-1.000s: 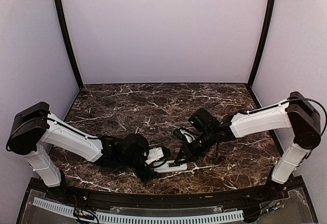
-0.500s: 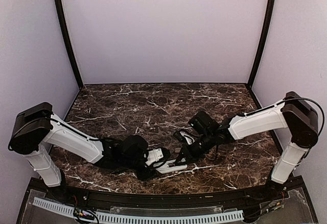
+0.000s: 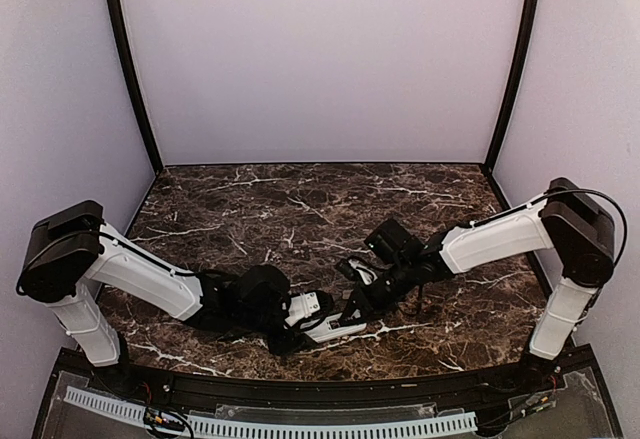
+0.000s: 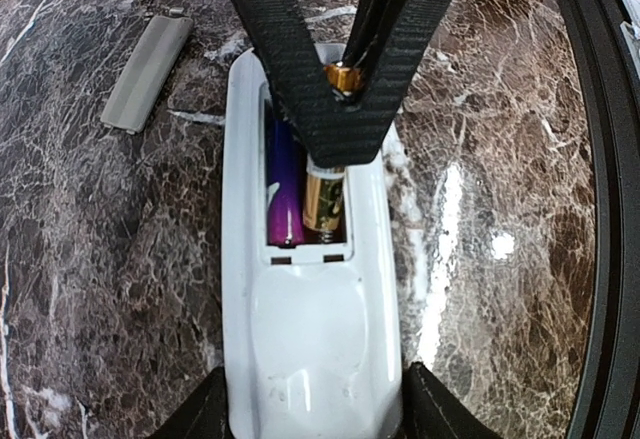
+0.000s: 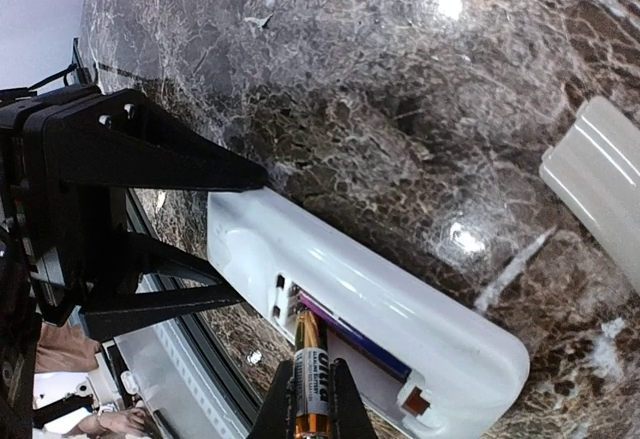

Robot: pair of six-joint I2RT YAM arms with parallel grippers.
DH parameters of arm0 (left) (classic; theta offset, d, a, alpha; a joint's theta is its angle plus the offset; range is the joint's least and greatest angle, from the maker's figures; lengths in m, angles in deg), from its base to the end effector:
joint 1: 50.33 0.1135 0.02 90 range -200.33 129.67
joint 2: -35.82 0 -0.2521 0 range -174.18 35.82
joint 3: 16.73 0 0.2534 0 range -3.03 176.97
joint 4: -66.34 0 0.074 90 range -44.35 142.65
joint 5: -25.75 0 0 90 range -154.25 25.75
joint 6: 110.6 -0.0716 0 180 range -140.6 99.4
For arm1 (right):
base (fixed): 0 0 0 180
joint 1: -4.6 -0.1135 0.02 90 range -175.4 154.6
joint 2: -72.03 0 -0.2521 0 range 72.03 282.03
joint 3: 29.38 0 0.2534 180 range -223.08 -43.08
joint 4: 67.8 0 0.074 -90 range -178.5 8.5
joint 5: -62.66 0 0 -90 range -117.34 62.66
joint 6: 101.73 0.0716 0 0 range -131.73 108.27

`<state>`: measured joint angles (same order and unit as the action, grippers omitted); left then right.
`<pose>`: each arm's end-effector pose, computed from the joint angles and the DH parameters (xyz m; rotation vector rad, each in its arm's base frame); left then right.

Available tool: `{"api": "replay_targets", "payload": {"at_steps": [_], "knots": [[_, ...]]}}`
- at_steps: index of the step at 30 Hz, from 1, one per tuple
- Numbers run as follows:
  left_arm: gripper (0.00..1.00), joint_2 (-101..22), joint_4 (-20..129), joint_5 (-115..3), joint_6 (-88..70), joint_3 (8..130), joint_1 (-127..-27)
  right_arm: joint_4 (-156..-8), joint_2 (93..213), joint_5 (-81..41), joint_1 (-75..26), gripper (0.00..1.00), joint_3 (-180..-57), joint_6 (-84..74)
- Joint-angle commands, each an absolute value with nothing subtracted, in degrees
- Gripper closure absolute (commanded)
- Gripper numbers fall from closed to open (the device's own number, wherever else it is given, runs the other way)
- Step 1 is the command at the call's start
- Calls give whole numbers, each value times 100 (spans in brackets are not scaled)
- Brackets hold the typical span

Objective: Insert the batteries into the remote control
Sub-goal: Hold the remote control without the battery cover at the center of the board, then place the battery in the battery compartment.

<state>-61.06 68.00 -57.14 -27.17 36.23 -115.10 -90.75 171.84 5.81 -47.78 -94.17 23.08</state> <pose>0.1369 -0.3114 0.0905 1.4486 1.9054 -0.6448 0.1775 0.2944 0.1029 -0.6853 2.8181 1.1948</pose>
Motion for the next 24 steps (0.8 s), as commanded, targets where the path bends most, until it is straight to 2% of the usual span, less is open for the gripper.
{"api": "replay_targets", "payload": {"at_steps": [1, 10, 20, 24], "knots": [[43, -6130, 6778, -5552, -2685, 3572, -11528, -9429, 17491, 476, -4743, 100, -9551, 2161], [43, -6174, 6778, -5567, -2692, 3562, -11528, -9601, 17501, 458, -4743, 100, -9598, 2151], [43, -6174, 6750, -5607, -2728, 3575, -11528, -9942, 17146, 176, -4752, 75, -9696, 2172], [43, -6174, 6742, -5615, -2728, 3564, -11528, -10070, 17108, 80, -4747, 71, -9799, 2120]]}}
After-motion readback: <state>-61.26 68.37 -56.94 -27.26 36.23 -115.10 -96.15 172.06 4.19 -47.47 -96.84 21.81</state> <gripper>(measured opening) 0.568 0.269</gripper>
